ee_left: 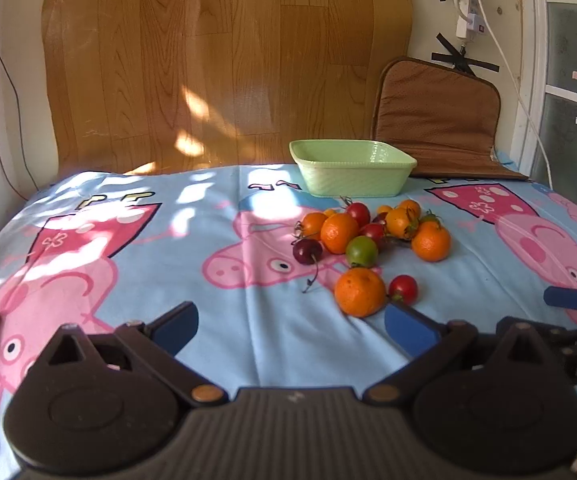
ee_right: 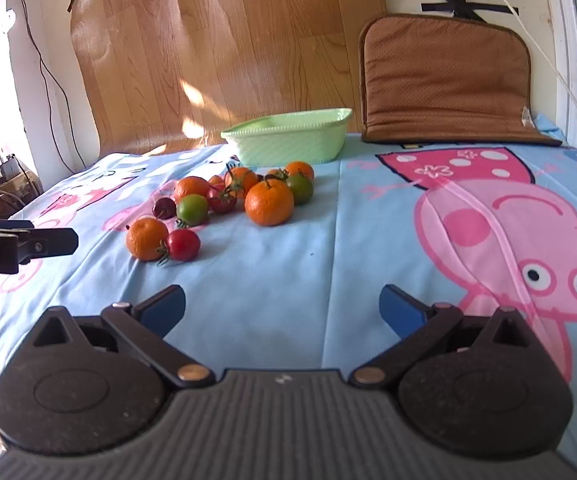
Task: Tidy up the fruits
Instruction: 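Move both grippers toward the pile of fruit on the cloth, then grasp a mandarin orange with the left gripper while the right gripper grasps a red cherry tomato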
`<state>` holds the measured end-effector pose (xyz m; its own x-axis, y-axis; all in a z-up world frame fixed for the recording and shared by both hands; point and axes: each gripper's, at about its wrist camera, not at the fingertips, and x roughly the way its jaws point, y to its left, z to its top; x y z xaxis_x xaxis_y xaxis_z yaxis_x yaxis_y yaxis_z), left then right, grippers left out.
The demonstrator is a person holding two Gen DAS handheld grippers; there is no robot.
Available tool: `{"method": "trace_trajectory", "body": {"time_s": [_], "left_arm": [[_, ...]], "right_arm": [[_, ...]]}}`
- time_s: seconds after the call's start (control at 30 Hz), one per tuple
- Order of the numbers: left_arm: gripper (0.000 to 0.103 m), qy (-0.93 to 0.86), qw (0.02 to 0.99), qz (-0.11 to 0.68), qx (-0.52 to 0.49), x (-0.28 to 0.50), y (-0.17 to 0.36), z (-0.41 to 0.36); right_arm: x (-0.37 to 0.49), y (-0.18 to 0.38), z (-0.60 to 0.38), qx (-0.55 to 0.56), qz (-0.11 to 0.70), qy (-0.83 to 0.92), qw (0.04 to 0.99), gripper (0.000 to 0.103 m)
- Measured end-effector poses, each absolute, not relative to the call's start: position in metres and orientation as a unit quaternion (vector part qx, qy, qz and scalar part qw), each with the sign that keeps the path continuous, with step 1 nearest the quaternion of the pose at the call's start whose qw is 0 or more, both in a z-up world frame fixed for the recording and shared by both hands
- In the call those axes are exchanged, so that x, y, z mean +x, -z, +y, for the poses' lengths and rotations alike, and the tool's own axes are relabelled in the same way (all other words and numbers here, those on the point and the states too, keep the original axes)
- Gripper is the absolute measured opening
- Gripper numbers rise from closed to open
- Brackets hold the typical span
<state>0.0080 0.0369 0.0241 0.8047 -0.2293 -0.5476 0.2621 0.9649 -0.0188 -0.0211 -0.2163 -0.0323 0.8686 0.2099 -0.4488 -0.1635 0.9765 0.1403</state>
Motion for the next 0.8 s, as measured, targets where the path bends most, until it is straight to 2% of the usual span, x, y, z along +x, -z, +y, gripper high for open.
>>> {"method": "trace_trajectory", "body": {"time_s": [0.1, 0.17, 0.27, 0.37, 0.43, 0.5, 0.6, 0.8], "left_arm": [[0.103, 0.173, 0.944, 0.281, 0.018, 0.016, -0.026, 0.038], [0.101, 0.213, 0.937, 0.277, 0.01, 0.021, -0.028, 0.038], [0.098, 0.261, 0.928, 0.267, 0.013, 0.026, -0.03, 0.035], [0.096, 0.288, 0.916, 0.278, 0.012, 0.037, -0.027, 0.033], [0.09, 0.3, 0.906, 0.298, 0.003, 0.048, -0.023, 0.034], [0.074, 0.311, 0.896, 0.319, -0.011, 0.058, -0.019, 0.035], [0.062, 0.323, 0.88, 0.346, -0.04, 0.072, -0.014, 0.04], [0.062, 0.324, 0.873, 0.36, -0.059, 0.085, -0.009, 0.039]], "right_arm": [[-0.019, 0.026, -0.209, 0.021, 0.226, -0.113, 0.967, 0.087], [-0.014, 0.025, -0.201, 0.002, 0.235, -0.133, 0.963, 0.066], [-0.004, 0.024, -0.193, -0.01, 0.249, -0.162, 0.955, 0.051], [0.002, 0.022, -0.183, -0.03, 0.247, -0.185, 0.951, 0.048], [0.007, 0.021, -0.175, -0.05, 0.245, -0.2, 0.947, 0.048], [0.013, 0.021, -0.169, -0.064, 0.246, -0.212, 0.944, 0.048], [0.022, 0.02, -0.162, -0.079, 0.248, -0.231, 0.938, 0.048], [0.041, 0.022, -0.156, -0.08, 0.271, -0.251, 0.926, 0.048]]}}
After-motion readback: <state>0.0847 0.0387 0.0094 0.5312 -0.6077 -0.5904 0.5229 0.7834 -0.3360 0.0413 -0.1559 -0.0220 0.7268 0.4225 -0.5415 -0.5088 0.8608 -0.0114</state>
